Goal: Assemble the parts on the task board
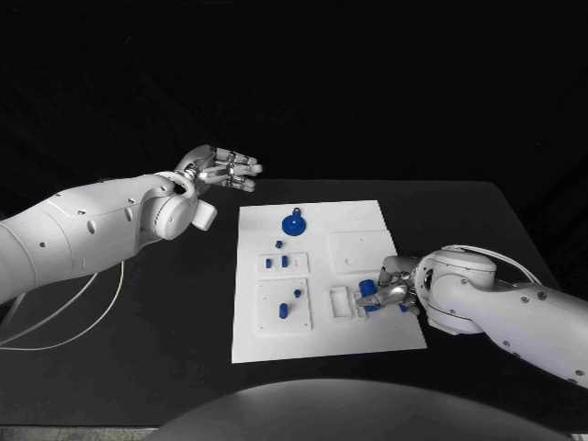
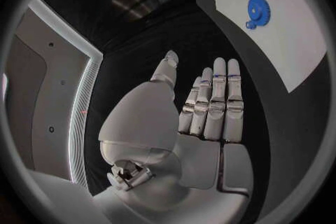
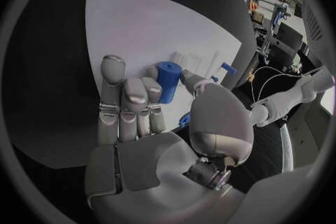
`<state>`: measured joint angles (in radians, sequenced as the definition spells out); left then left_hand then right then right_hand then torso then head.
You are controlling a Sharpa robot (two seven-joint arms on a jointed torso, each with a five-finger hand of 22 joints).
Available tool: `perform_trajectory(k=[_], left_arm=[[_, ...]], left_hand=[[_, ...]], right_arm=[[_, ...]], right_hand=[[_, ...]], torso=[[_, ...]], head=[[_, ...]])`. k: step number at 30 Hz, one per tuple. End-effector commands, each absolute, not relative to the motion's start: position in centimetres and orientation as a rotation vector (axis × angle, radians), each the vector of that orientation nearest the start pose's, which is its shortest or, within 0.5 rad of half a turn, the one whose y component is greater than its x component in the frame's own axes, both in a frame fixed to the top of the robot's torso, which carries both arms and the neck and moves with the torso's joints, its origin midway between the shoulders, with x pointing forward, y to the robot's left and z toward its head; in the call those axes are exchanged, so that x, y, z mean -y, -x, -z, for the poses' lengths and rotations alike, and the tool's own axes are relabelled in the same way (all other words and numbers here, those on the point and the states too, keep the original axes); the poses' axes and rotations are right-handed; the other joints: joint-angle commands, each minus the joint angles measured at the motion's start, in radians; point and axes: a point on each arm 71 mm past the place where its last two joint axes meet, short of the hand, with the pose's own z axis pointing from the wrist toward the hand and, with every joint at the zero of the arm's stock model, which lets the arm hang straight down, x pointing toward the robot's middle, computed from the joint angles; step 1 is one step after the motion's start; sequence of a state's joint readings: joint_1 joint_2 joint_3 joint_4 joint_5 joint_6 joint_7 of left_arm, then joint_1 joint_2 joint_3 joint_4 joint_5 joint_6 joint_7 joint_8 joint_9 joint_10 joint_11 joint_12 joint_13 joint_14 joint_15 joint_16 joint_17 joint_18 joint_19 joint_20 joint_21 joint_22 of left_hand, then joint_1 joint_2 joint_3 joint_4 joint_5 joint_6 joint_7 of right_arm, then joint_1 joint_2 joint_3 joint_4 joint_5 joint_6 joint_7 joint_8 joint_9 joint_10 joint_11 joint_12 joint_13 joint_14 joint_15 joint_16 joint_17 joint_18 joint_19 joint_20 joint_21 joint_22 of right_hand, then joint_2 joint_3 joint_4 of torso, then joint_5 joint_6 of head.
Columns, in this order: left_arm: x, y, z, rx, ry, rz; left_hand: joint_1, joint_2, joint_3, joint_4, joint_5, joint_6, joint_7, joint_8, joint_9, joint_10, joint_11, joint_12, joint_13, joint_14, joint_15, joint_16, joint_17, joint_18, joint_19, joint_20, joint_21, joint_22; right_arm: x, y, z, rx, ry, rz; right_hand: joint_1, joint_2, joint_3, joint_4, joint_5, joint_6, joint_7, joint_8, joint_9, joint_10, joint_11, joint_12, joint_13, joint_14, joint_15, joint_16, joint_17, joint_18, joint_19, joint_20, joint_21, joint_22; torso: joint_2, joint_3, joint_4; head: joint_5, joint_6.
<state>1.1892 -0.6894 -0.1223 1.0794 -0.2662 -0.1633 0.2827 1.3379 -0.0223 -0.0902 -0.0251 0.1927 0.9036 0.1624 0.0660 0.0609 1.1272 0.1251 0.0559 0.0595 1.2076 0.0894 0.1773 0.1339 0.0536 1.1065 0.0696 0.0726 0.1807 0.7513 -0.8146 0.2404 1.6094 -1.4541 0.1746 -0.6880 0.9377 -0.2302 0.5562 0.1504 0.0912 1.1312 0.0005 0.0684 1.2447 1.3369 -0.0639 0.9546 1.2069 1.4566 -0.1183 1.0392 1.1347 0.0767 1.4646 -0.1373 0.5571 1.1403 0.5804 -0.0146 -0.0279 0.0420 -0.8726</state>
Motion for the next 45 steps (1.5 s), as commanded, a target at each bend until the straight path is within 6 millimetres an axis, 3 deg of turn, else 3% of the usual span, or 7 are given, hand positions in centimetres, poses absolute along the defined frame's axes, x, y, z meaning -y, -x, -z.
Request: perform_trajectory(k=[1, 5, 10, 14, 20, 36, 45], left_arm=[[-25.7, -54.4, 24.0, -1.657, 0.913, 1.219], [-25.7, -54.4, 24.0, -1.659, 0.912, 1.219], [-25.7, -54.4, 24.0, -1.661, 0.912, 1.216], [-25.7, -54.4, 24.0, -1.663, 0.913, 1.213], [-25.8, -54.4, 24.0, -1.665, 0.912, 1.210], [-25.8, -54.4, 24.1, -1.670, 0.910, 1.208], [-25.7, -54.4, 24.1, -1.673, 0.907, 1.209]], left_hand=[[-0.008, -0.001, 0.003, 0.006, -0.004, -0.005, 0.000, -0.005, -0.001, -0.007, 0.003, 0.006, 0.001, -0.003, 0.000, 0.006, 0.001, -0.010, 0.007, 0.003, 0.003, -0.001], [-0.008, -0.001, 0.003, 0.007, -0.004, -0.012, 0.001, -0.005, -0.002, -0.008, 0.004, 0.006, 0.001, -0.003, 0.000, 0.006, 0.001, -0.010, 0.008, 0.003, 0.003, -0.003], [-0.008, -0.001, 0.003, 0.007, -0.004, -0.012, 0.001, -0.005, -0.002, -0.008, 0.004, 0.006, 0.001, -0.003, 0.000, 0.006, 0.001, -0.010, 0.008, 0.003, 0.003, -0.003], [-0.008, 0.000, 0.003, 0.007, -0.003, -0.014, 0.001, -0.005, -0.002, -0.008, 0.004, 0.006, 0.001, -0.002, 0.000, 0.007, 0.001, -0.010, 0.009, 0.003, 0.003, -0.006], [-0.008, 0.000, 0.003, 0.007, -0.003, -0.014, 0.001, -0.005, -0.002, -0.008, 0.004, 0.006, 0.001, -0.002, 0.000, 0.007, 0.001, -0.010, 0.009, 0.003, 0.003, -0.006], [-0.007, 0.001, 0.002, 0.006, -0.003, -0.011, 0.000, -0.005, -0.001, -0.007, 0.003, 0.006, 0.001, -0.002, 0.000, 0.007, 0.002, -0.010, 0.010, 0.003, 0.004, -0.010], [-0.007, 0.001, 0.002, 0.006, -0.003, -0.011, 0.000, -0.005, -0.001, -0.007, 0.003, 0.006, 0.001, -0.002, 0.000, 0.007, 0.002, -0.010, 0.010, 0.003, 0.004, -0.010]], right_arm=[[20.8, -40.0, 32.8, -2.443, -0.108, -0.098], [20.9, -39.9, 33.2, -2.455, -0.114, -0.097], [20.9, -39.8, 33.4, -2.456, -0.128, -0.106], [20.9, -39.6, 33.2, -2.453, -0.156, -0.128], [20.9, -39.5, 32.4, -2.441, -0.201, -0.170], [20.5, -40.5, 28.3, -2.351, -0.229, -0.247], [19.0, -39.9, 27.7, -2.378, -0.222, -0.311]], right_hand=[[-0.013, 0.010, 0.052, -0.071, 0.072, -0.010, -0.004, -0.004, -0.010, -0.003, -0.005, 0.006, -0.001, 0.005, 0.000, -0.001, -0.003, -0.012, 0.045, -0.003, 0.001, 0.002], [-0.027, 0.015, 0.071, -0.107, 0.139, -0.011, -0.006, -0.004, -0.014, -0.005, -0.006, 0.007, -0.002, 0.004, -0.002, 0.000, -0.004, -0.014, 0.045, -0.004, 0.003, 0.005], [-0.036, 0.039, 0.116, -0.183, 0.271, -0.012, -0.010, -0.003, -0.014, -0.008, -0.010, 0.007, -0.004, 0.004, -0.005, 0.001, -0.005, -0.017, 0.045, -0.007, 0.003, 0.007], [-0.061, 0.054, 0.131, -0.230, 0.308, -0.010, -0.011, -0.004, -0.007, -0.007, -0.012, 0.008, -0.006, 0.003, -0.006, 0.003, -0.006, -0.018, 0.046, -0.008, 0.004, 0.011], [-0.060, 0.064, 0.137, -0.260, 0.355, -0.009, -0.012, -0.004, -0.005, -0.007, -0.013, 0.009, -0.009, 0.003, -0.006, 0.005, -0.007, -0.018, 0.046, -0.009, 0.008, 0.015], [-0.057, 0.065, 0.138, -0.276, 0.385, -0.007, -0.013, -0.004, -0.003, -0.007, -0.014, 0.008, -0.011, 0.002, -0.007, 0.007, -0.007, -0.018, 0.046, -0.009, 0.015, 0.021], [-0.056, 0.065, 0.131, -0.277, 0.392, -0.007, -0.013, -0.004, -0.007, -0.008, -0.013, 0.008, -0.012, 0.002, -0.007, 0.007, -0.008, -0.019, 0.046, -0.009, 0.018, 0.025]], torso=[[0.000, 0.0004, -0.0011], [0.001, 0.0003, -0.0008], [0.000, 0.0007, -0.0014], [0.000, 0.0007, -0.0018], [0.000, 0.0005, -0.0017], [0.000, 0.0005, -0.0009], [0.000, -0.0008, -0.0007]], head=[[0.000, 0.000], [0.001, 0.001], [0.002, 0.000], [0.003, 0.000], [0.004, 0.001], [0.004, 0.001], [0.007, 0.000]])
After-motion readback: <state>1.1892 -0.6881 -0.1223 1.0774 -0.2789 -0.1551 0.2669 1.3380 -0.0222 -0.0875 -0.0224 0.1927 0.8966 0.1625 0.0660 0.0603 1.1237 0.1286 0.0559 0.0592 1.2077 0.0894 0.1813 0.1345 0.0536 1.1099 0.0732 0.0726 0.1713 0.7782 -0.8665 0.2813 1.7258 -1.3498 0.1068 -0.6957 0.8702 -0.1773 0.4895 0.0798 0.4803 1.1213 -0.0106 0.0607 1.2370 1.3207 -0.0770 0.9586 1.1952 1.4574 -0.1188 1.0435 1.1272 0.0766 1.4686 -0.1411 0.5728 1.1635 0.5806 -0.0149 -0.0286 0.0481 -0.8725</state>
